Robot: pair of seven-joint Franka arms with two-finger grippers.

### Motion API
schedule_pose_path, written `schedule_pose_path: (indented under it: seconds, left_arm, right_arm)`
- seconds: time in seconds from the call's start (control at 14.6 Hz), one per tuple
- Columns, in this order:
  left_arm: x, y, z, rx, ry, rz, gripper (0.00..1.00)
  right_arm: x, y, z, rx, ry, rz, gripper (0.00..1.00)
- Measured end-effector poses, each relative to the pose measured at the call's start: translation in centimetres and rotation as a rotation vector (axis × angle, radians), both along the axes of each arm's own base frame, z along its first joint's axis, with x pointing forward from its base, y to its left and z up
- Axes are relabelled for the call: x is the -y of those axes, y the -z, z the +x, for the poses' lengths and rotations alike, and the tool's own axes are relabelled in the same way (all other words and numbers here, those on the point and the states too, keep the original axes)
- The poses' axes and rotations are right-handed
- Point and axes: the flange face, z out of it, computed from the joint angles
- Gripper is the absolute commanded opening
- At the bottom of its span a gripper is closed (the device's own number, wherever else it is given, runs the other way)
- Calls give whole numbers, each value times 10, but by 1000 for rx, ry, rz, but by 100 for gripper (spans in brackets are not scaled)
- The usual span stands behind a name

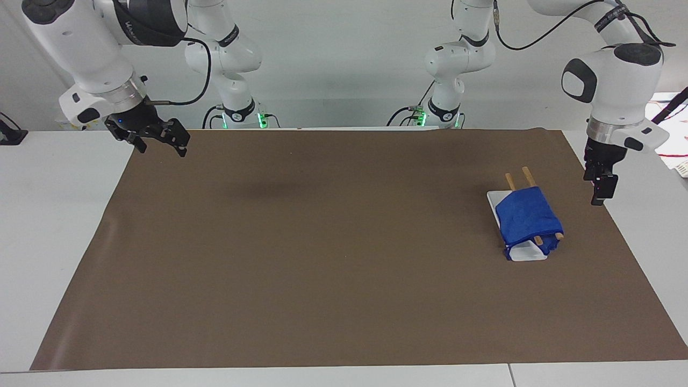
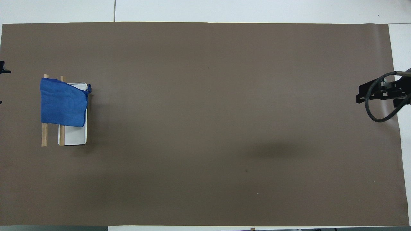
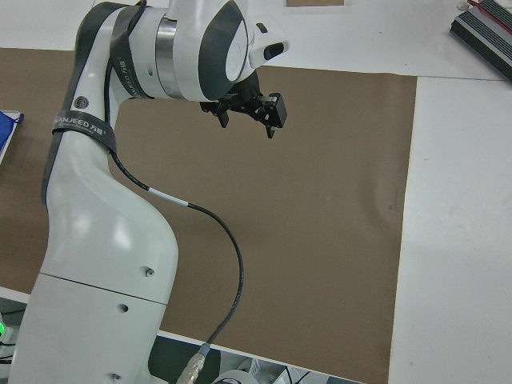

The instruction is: Right arm passes towel to left arm to hang

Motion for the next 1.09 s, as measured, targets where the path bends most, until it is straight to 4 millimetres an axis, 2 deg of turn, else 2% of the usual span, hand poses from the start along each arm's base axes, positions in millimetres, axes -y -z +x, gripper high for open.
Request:
schedule_pose_path:
  seconds: [0.21,0.48,0.75,1.09]
  left_arm:
    - [43,-8,13,1,100,0,100]
    - [86,-12,13,-79,365,-34,100]
    - [100,-28,4,-200,675,-53,100]
    - [111,-52,-8,-300,923,-80,100]
  right_arm:
    - [-1,3,-1,-6,-1,0,100]
    - [-2,2,-2,-3,-4,1,100]
    - [-13,1,3,41,-35,-43,100]
    - [-18,0,4,50,-52,-67,100]
